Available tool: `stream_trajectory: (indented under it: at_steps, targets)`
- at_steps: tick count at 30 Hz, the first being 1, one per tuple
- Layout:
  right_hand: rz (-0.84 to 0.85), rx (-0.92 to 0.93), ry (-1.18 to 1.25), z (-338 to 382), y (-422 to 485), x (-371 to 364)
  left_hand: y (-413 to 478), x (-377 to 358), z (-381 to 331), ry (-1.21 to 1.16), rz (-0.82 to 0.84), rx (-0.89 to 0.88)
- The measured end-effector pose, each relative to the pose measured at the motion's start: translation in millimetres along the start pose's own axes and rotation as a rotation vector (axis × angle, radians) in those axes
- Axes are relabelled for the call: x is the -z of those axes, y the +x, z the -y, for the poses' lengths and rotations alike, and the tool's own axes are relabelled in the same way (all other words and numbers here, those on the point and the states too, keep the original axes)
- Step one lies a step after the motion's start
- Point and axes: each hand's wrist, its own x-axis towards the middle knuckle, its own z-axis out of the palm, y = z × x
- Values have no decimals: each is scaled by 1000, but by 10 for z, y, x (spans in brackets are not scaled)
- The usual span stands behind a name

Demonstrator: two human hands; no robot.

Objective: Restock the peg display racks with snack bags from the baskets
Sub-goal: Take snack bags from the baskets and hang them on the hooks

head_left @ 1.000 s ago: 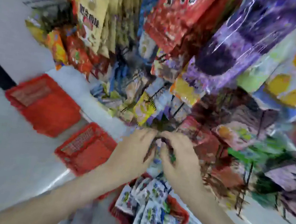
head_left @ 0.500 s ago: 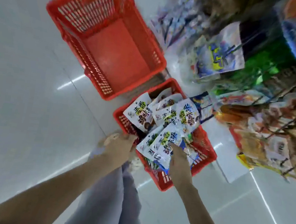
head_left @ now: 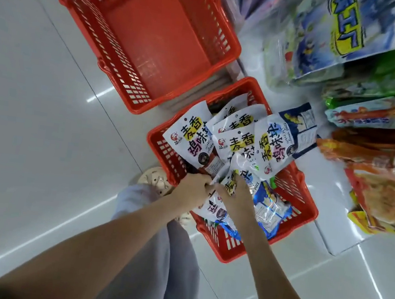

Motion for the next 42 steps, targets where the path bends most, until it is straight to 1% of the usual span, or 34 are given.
stream_trajectory:
  at_steps: [3, 5, 7, 9, 11, 15, 19, 20, 24, 28, 31, 33, 36, 38, 40, 42]
  targets:
    - [-6, 11, 179, 40, -210, -127, -117, -90, -25, -246, 63, 86]
    - [-53, 37, 323, 114, -386, -155, -234, -115, -53, -388, 78, 107]
    - [-60, 50, 438, 199, -622, -101, -436, -81, -141, -524, 71, 104]
    - [-53, 90, 462, 305, -910, 35, -746, 45, -259, -640, 51, 79]
    - [-30, 161, 473, 471, -1269, 243, -1096, 228, -408, -699, 56, 23]
    - [65, 314, 470, 998, -2107, 774, -1806, 758, -804, -682, 34, -81]
    - [44, 429, 426, 1648, -2917, 1295, -2584, 1456, -1176, -673, -30, -196]
    - [26, 471, 395, 1826, -3106, 1388, -2732, 1646, -1226, -651, -65, -226]
    - [-119, 585, 348, 2572, -3746, 1622, -3509, 2458, -1484, -547, -357, -334]
    - [-123, 711, 279, 3352, -4298, 1655, -4136, 3051, -1641, -434, -487, -448]
    - [-105, 774, 201, 3944, -4585, 1557, -4484, 3505, -1642, -428, -548, -499]
    - [-81, 778, 188, 4352, -4740, 1451, -4694, 3863, -1531, -455, -544, -536]
    - [-44, 783, 151, 4957, -4947, 1186, -4919, 4400, -1270, -567, -468, -535]
    - [-54, 792, 137, 5426, -5090, 980, -5029, 4788, -1088, -704, -425, -547]
    - [-29, 780, 203, 5931, -5192, 789, -5161, 5215, -905, -767, -418, -619]
    - [9, 787, 235, 6418, -5279, 625, -5360, 5626, -758, -746, -394, -710]
